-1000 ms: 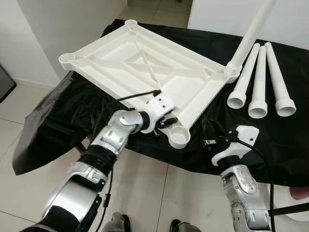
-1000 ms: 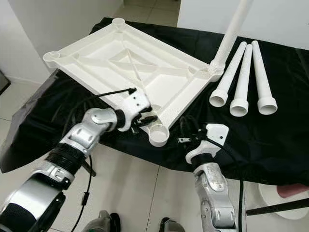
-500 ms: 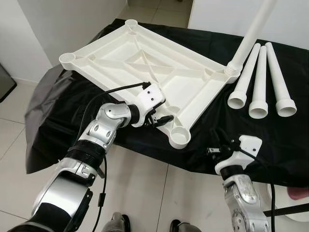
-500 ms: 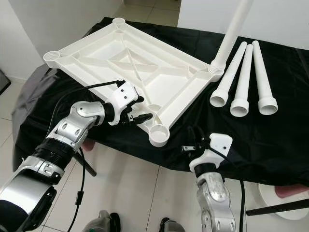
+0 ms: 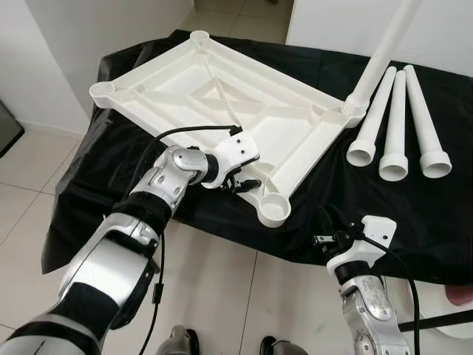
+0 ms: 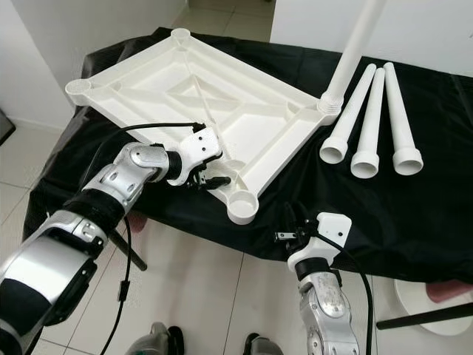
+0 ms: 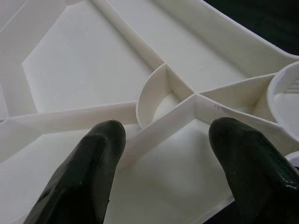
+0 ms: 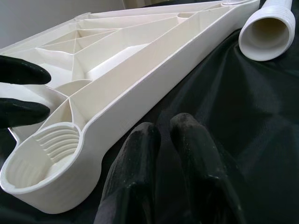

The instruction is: Building children table

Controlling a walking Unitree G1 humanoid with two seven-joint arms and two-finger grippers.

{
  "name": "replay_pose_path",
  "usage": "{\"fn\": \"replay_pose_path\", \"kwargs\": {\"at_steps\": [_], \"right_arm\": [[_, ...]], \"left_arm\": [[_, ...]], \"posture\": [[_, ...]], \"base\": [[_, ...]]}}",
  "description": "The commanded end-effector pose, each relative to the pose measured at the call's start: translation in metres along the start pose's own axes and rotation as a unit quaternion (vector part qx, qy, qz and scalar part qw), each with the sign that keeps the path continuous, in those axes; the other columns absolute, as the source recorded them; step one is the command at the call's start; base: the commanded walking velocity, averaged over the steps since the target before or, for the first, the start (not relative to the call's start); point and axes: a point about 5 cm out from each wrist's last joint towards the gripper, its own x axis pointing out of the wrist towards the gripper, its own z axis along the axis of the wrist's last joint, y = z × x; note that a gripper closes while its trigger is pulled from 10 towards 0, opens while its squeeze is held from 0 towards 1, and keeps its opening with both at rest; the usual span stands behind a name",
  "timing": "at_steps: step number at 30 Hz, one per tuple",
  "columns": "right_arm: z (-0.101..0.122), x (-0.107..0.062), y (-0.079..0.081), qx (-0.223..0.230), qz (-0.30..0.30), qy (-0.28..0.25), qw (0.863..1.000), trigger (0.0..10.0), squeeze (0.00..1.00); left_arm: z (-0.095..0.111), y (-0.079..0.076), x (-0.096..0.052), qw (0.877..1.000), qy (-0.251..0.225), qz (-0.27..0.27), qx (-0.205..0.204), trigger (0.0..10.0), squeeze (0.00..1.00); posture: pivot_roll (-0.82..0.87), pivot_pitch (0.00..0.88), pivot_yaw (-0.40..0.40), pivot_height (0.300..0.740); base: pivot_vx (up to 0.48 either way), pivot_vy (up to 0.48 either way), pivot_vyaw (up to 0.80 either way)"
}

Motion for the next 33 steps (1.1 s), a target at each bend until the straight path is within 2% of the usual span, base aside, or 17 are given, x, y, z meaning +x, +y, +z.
{"fn": "replay_pose_path", "kwargs": {"at_steps": [1, 8, 22, 27, 33], "right_arm": [[0.001, -0.001, 0.0, 0.0, -0.004, -0.005, 1.0, 10.0, 0.0], [0.002, -0.002, 0.002, 0.005, -0.007, -0.007, 1.0, 10.0, 0.0], [0.003, 0.0, 0.004, 0.006, -0.002, -0.008, 1.0, 10.0, 0.0], [0.005, 0.004, 0.007, 0.01, 0.005, -0.013, 1.0, 10.0, 0.0], [0.006, 0.005, 0.008, 0.01, 0.006, -0.014, 1.0, 10.0, 0.0]], "left_arm": [[-0.006, 0.007, 0.003, 0.995, 0.024, 0.095, 0.014, 10.0, 0.0], [-0.005, 0.019, 0.001, 0.992, 0.049, 0.114, 0.029, 10.0, 0.0], [-0.007, 0.021, 0.003, 0.989, 0.064, 0.132, 0.036, 10.0, 0.0], [-0.008, 0.012, 0.017, 0.983, 0.094, 0.148, 0.049, 10.0, 0.0], [-0.003, 0.009, 0.022, 0.984, 0.088, 0.142, 0.058, 10.0, 0.0]], "posture": [[-0.04, 0.143, 0.025, 0.74], [-0.04, 0.148, 0.029, 0.74], [-0.05, 0.151, 0.026, 0.74], [-0.05, 0.156, 0.026, 0.74], [-0.06, 0.158, 0.027, 0.74]], "base": [[0.0, 0.0, 0.0], [0.0, 0.0, 0.0], [0.0, 0.0, 0.0], [0.0, 0.0, 0.0], [0.0, 0.0, 0.0]]}}
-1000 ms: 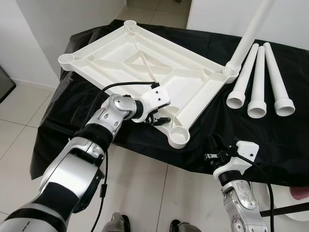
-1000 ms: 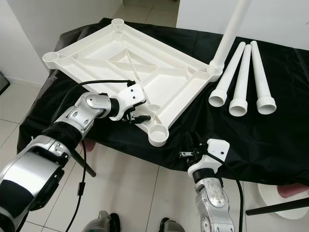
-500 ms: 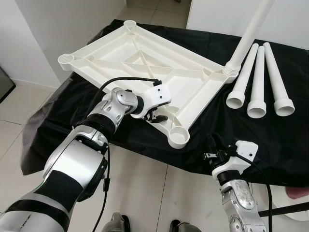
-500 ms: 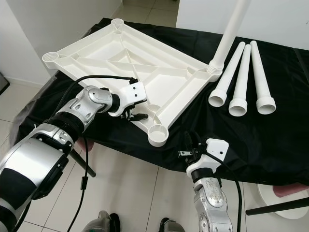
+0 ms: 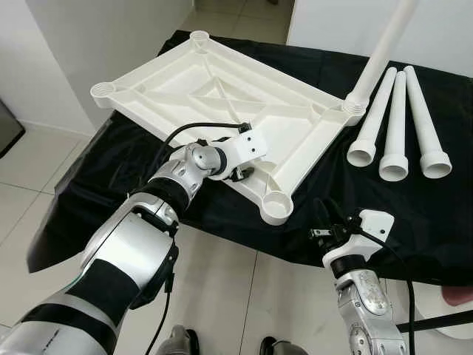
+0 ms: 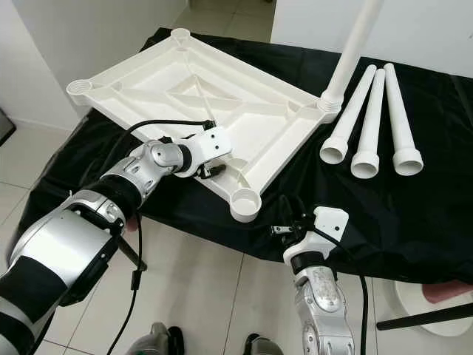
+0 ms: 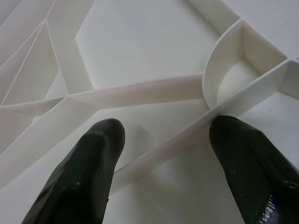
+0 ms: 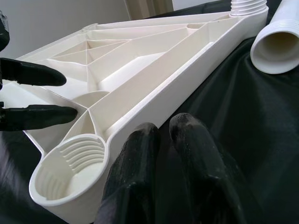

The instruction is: Building children table

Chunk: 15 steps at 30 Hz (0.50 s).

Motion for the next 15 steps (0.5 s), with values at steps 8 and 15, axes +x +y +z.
{"fn": "replay_pose_path", "kwargs": {"at_steps": [8, 15], "right_arm": [[-0.001, -0.004, 0.001, 0.002, -0.001, 0.005, 1.0, 10.0, 0.0], [-0.001, -0.004, 0.0, 0.002, -0.001, 0.007, 1.0, 10.0, 0.0]], "left_arm": [[-0.002, -0.004, 0.004, 1.0, 0.011, 0.012, 0.026, 6.3, 0.0], [0.0, -0.018, 0.005, 0.996, -0.006, -0.069, 0.055, 10.0, 0.0]], "posture": [[-0.06, 0.163, 0.034, 0.74], [-0.06, 0.168, 0.044, 0.74]], "base": [[0.0, 0.0, 0.0], [0.0, 0.0, 0.0]]}}
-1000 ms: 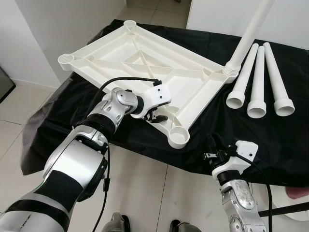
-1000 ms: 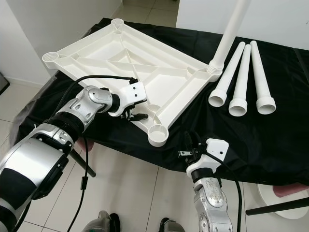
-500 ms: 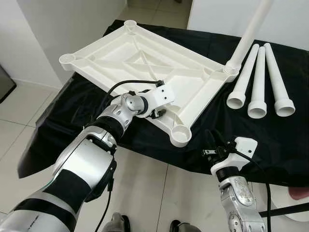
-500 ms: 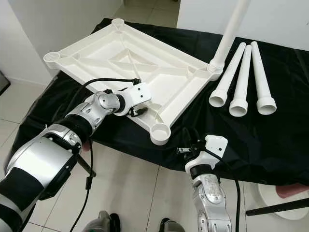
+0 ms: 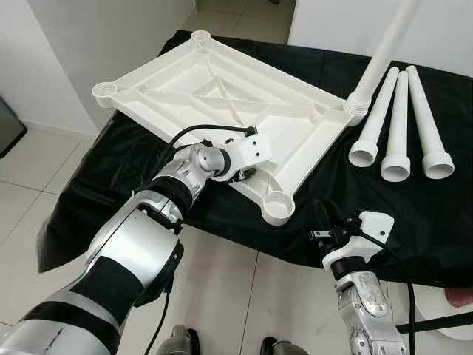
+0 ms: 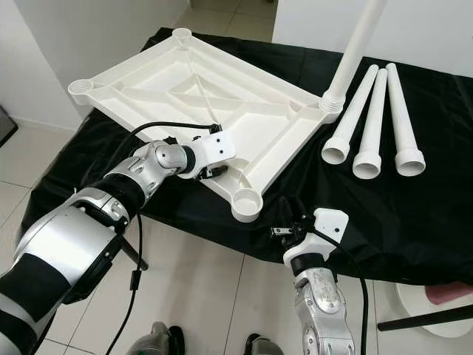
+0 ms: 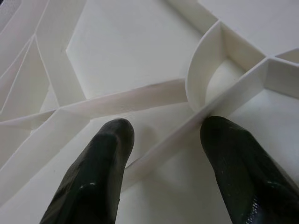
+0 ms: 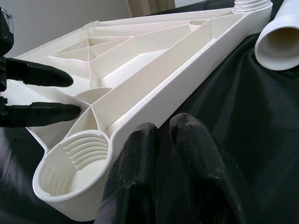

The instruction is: Building children table

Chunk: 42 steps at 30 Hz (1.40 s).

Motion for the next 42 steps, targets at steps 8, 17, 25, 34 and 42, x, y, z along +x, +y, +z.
{"fn": "replay_pose_path", "kwargs": {"at_steps": [8, 17, 25, 34, 42], "right_arm": [[0.0, -0.005, 0.001, 0.002, -0.001, 0.005, 1.0, 10.0, 0.0], [-0.001, -0.009, 0.003, 0.005, -0.002, 0.009, 1.0, 10.0, 0.0], [-0.001, -0.008, 0.001, 0.002, -0.002, 0.009, 1.0, 10.0, 0.0], [-0.002, -0.009, 0.002, 0.004, 0.0, 0.012, 1.0, 10.0, 0.0], [-0.001, -0.008, 0.001, 0.003, 0.0, 0.012, 1.0, 10.0, 0.0]], "left_arm": [[0.002, -0.015, 0.004, 0.997, -0.007, -0.07, 0.025, 10.0, 0.0], [-0.001, -0.014, 0.001, 0.995, -0.006, -0.102, 0.006, 10.0, 0.0], [-0.004, -0.014, -0.004, 0.99, -0.008, -0.142, 0.018, 0.0, 0.0], [-0.008, -0.012, -0.007, 0.989, 0.001, -0.148, 0.022, 0.0, 0.0], [-0.009, -0.014, -0.008, 0.987, -0.009, -0.159, 0.004, 10.0, 0.0]], "posture": [[-0.06, 0.177, 0.05, 0.74], [-0.06, 0.185, 0.058, 0.74], [-0.06, 0.186, 0.062, 0.74], [-0.05, 0.193, 0.058, 0.74], [-0.05, 0.193, 0.055, 0.74]], "base": [[0.0, 0.0, 0.0], [0.0, 0.0, 0.0], [0.0, 0.0, 0.0], [0.0, 0.0, 0.0], [0.0, 0.0, 0.0]]}}
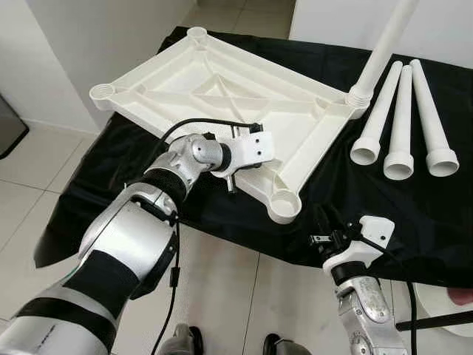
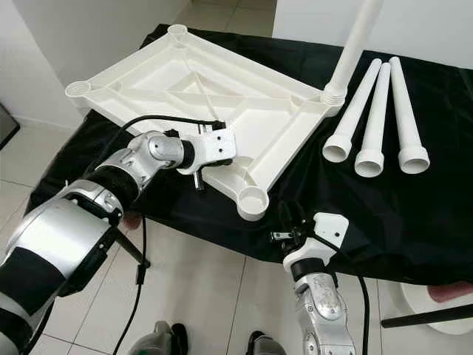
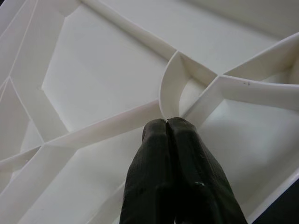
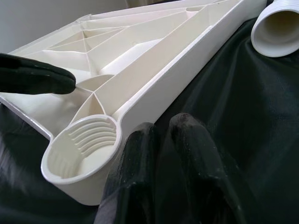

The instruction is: Building children table

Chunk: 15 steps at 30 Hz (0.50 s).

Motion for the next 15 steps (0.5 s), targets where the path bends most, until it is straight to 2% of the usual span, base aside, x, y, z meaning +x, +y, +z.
{"fn": "replay_pose_path", "kwargs": {"at_steps": [1, 2, 3, 4, 8, 12, 13, 15], "right_arm": [[-0.001, -0.001, 0.0, 0.003, 0.0, 0.005, 1.0, 10.0, 0.0], [-0.001, -0.001, 0.0, 0.003, 0.0, 0.005, 1.0, 10.0, 0.0], [-0.001, -0.001, 0.001, 0.003, 0.0, 0.006, 1.0, 10.0, 0.0], [-0.002, -0.001, 0.001, 0.004, 0.001, 0.006, 1.0, 10.0, 0.0], [-0.002, -0.002, 0.004, 0.007, 0.012, 0.006, 1.0, 10.0, 0.0], [-0.002, -0.004, 0.005, 0.003, 0.03, 0.011, 0.999, 10.0, 0.0], [-0.003, -0.006, 0.006, 0.001, 0.04, 0.014, 0.999, 10.0, 0.0], [-0.003, -0.008, 0.007, 0.001, 0.047, 0.016, 0.999, 10.0, 0.0]], "left_arm": [[-0.015, -0.023, 0.004, 0.995, 0.026, -0.09, -0.024, 10.0, 0.0], [-0.014, -0.021, 0.003, 0.995, 0.019, -0.088, -0.037, 9.6, 1.0], [-0.013, -0.017, 0.002, 0.995, 0.014, -0.084, -0.054, 10.0, 1.0], [-0.012, -0.014, 0.0, 0.994, 0.009, -0.087, -0.062, 10.0, 1.0], [-0.008, -0.006, -0.004, 0.996, 0.011, -0.072, -0.049, 10.0, 1.0], [-0.008, -0.004, -0.006, 0.996, 0.016, -0.079, -0.038, 10.0, 1.0], [-0.008, -0.003, -0.008, 0.996, 0.017, -0.084, -0.034, 10.0, 0.0], [-0.009, -0.002, -0.009, 0.996, 0.018, -0.087, -0.032, 10.0, 0.0]], "posture": [[-0.05, 0.193, 0.055, 0.74], [-0.05, 0.194, 0.054, 0.74], [-0.05, 0.194, 0.052, 0.74], [-0.05, 0.194, 0.052, 0.74], [-0.04, 0.195, 0.047, 0.74], [-0.04, 0.197, 0.045, 0.74], [-0.04, 0.199, 0.042, 0.74], [-0.04, 0.199, 0.042, 0.74]], "base": [[0.0, 0.0, 0.0], [0.0, 0.0, 0.0], [0.0, 0.0, 0.0], [0.0, 0.0, 0.0], [0.0, 0.0, 0.0], [0.0, 0.0, 0.0], [0.0, 0.0, 0.0], [0.0, 0.0, 0.0]]}}
